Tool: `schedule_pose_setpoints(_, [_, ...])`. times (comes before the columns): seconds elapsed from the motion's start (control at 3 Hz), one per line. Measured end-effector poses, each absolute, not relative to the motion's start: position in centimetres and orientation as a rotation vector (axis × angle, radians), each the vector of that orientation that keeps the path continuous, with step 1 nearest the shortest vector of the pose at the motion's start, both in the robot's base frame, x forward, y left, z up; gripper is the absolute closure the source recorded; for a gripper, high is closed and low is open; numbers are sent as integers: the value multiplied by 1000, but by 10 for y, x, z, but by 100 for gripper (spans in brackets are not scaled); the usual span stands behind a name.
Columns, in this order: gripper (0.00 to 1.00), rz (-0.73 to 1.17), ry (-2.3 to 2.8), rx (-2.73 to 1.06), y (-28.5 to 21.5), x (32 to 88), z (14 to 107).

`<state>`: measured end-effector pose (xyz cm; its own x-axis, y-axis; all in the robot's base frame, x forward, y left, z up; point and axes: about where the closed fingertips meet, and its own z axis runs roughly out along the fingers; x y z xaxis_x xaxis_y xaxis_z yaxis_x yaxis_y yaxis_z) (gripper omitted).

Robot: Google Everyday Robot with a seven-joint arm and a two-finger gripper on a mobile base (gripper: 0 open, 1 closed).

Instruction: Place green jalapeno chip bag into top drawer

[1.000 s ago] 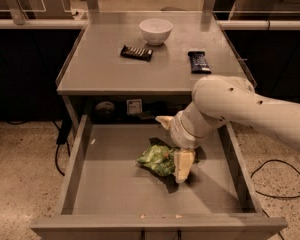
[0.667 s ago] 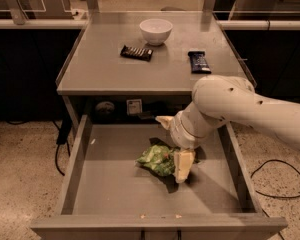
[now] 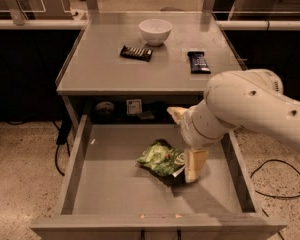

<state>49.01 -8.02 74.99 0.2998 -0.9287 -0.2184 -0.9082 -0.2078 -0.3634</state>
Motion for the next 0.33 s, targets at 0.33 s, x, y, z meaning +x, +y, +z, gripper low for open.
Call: schedule_pose_setpoints(0.33, [0, -261, 1698, -2056, -102, 463, 797])
